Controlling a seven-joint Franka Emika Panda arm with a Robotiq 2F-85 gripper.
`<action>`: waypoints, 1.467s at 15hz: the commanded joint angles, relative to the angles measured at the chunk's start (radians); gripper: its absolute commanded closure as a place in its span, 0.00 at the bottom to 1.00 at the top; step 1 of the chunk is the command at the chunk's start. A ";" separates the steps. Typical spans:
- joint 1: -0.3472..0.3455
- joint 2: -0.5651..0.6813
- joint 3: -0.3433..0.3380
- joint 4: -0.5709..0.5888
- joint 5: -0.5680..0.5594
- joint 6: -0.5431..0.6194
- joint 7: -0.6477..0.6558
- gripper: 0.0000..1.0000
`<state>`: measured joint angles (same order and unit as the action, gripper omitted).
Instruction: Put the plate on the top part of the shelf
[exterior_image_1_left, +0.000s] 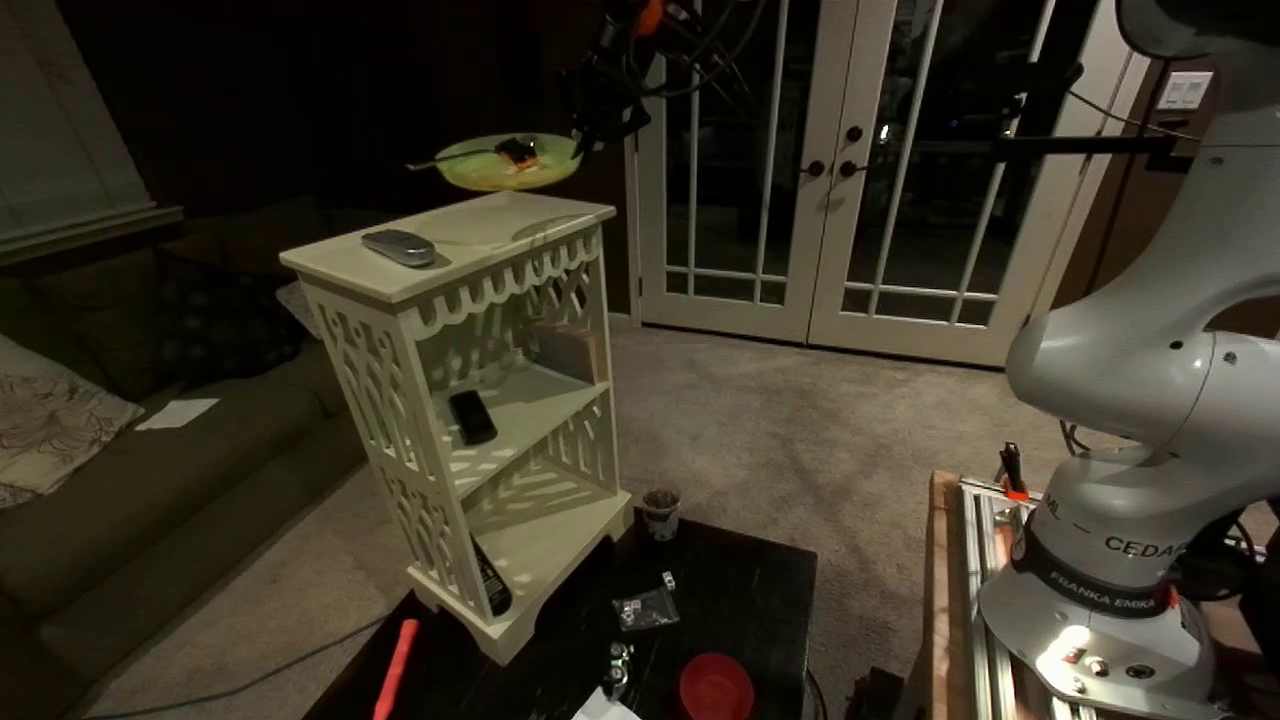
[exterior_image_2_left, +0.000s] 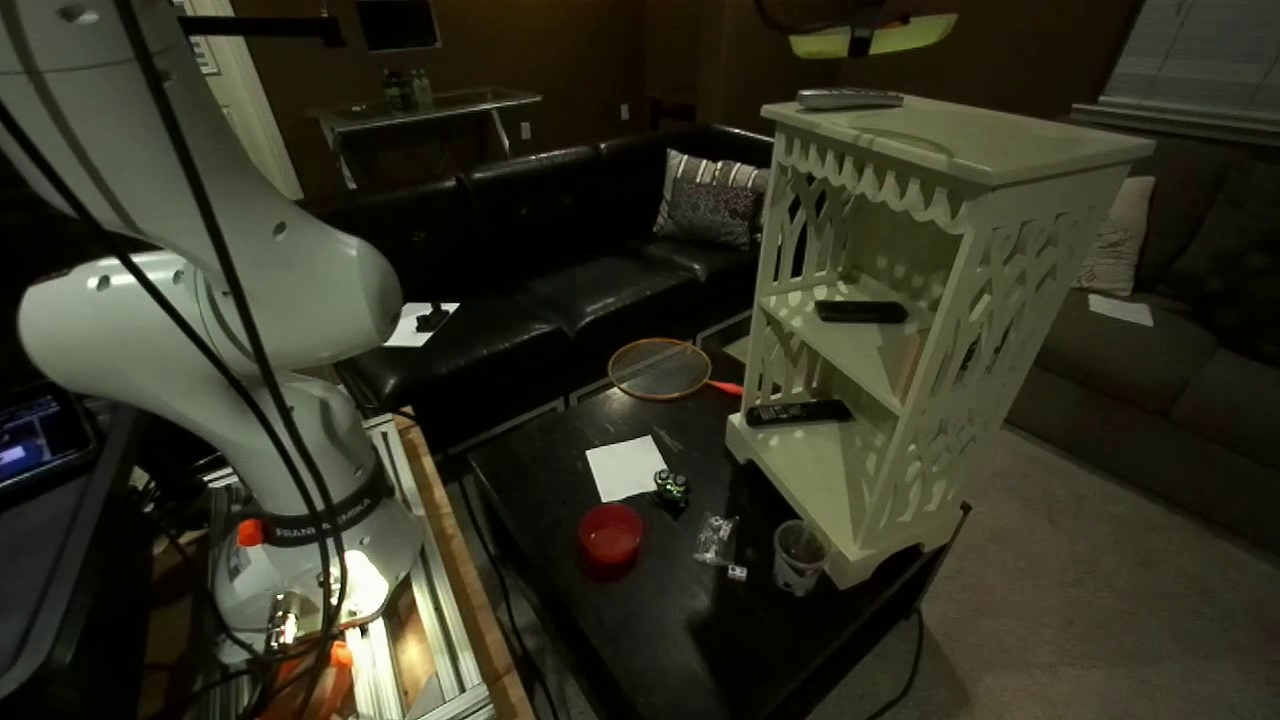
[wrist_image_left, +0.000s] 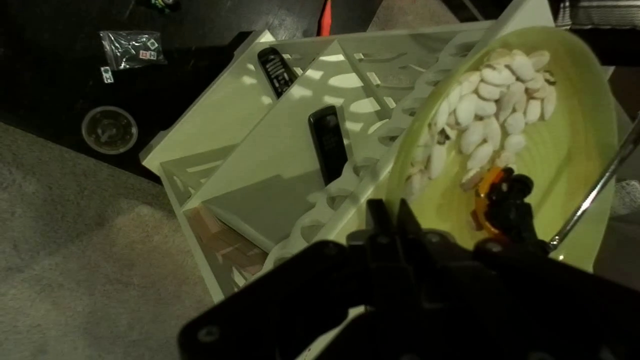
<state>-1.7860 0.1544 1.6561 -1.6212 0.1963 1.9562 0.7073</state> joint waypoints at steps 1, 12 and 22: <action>-0.002 0.003 -0.008 -0.008 0.023 -0.009 0.039 0.99; 0.125 0.009 -0.173 -0.092 0.037 0.053 0.358 0.99; 0.288 0.021 -0.277 -0.121 -0.036 0.262 0.566 0.99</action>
<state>-1.5589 0.1621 1.4118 -1.7355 0.1950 2.1635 1.2144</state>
